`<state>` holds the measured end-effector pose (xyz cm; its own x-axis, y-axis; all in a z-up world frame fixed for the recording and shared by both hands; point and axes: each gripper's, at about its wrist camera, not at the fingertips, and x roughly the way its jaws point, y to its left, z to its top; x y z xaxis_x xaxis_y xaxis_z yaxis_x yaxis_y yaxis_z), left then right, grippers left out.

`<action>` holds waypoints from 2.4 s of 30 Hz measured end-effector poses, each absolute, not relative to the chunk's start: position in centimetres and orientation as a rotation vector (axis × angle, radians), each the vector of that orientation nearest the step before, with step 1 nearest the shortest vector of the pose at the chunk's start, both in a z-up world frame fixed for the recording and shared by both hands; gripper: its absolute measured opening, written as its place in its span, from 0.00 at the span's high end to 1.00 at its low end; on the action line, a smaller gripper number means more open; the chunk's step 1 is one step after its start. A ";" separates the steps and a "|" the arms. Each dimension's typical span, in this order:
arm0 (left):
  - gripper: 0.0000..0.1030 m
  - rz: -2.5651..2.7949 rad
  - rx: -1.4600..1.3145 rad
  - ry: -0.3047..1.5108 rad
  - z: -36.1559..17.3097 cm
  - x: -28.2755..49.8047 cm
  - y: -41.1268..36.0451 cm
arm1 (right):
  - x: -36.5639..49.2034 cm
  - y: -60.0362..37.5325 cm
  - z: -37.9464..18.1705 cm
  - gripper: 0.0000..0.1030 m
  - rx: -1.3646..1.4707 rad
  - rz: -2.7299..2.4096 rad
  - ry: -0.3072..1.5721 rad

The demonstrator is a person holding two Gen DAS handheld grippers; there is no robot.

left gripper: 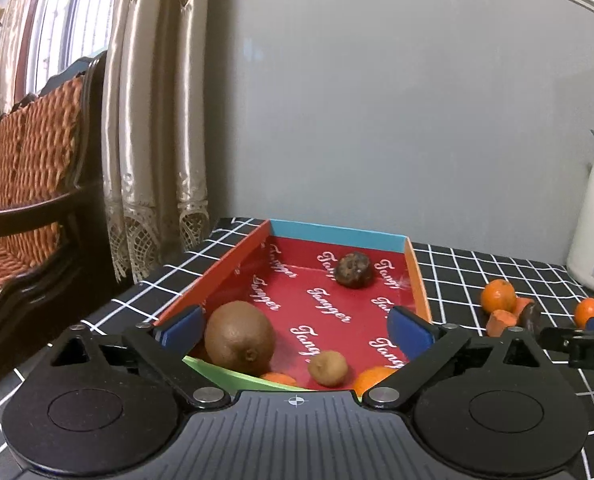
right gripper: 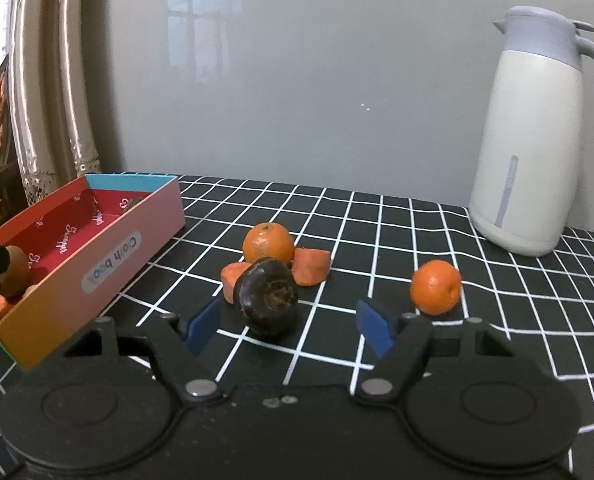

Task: Organize fruits
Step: 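Grasp the dark round fruit with the right gripper, then carry the dark fruit into the red box and open the right gripper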

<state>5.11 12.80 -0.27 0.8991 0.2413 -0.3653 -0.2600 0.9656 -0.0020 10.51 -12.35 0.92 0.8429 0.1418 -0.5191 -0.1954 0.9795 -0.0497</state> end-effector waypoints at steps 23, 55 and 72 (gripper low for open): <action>0.04 0.359 -0.064 0.387 -0.7 6.5 15.3 | 14.3 -11.1 -0.7 0.60 -0.058 0.220 0.629; 0.04 0.304 -0.097 0.389 -0.3 4.5 17.7 | 8.1 -5.9 4.1 0.60 -0.161 0.289 0.487; 0.04 0.381 -0.117 0.381 -0.4 2.3 24.3 | 8.5 2.0 3.2 0.60 -0.149 0.391 0.473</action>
